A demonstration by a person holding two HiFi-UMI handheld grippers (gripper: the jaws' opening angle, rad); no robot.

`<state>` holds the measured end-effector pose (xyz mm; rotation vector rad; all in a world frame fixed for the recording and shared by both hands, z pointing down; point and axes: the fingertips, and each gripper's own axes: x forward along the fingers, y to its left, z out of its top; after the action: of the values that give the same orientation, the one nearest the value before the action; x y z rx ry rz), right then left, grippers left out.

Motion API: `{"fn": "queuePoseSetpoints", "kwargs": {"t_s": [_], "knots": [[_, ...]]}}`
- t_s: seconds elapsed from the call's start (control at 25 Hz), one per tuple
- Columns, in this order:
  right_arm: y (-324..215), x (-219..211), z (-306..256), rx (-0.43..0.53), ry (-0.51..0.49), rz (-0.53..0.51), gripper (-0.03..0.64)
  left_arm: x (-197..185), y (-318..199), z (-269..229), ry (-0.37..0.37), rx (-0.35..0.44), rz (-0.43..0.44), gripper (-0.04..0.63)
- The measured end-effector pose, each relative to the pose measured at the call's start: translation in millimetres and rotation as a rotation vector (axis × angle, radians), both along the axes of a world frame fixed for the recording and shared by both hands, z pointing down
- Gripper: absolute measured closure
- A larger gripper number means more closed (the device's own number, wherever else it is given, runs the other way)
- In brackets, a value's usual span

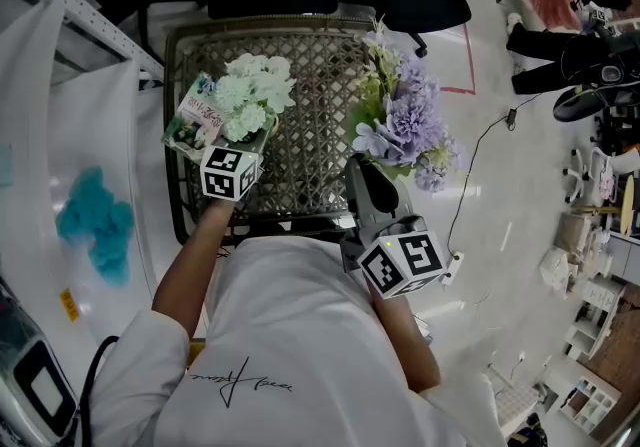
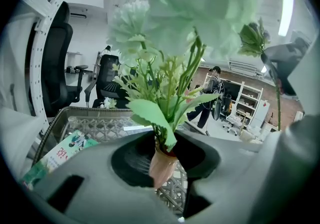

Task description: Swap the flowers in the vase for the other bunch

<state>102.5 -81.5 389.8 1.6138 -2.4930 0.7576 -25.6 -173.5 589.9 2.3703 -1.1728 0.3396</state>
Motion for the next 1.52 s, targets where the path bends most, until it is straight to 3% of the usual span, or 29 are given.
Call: {"fn": "queuePoseSetpoints", "kwargs": {"t_s": [0.8, 1.04, 1.52], "knots": [[4, -4, -7, 0.012, -0.009, -0.006, 0.586, -9, 2, -16, 0.018, 0.001, -0.03, 0.492], [4, -5, -8, 0.017, -0.013, -0.011, 0.586, -6, 3, -21, -0.005, 0.015, -0.007, 0.494], [4, -5, -8, 0.027, -0.025, -0.002, 0.586, -13, 2, -31, 0.025, 0.007, -0.032, 0.497]]}}
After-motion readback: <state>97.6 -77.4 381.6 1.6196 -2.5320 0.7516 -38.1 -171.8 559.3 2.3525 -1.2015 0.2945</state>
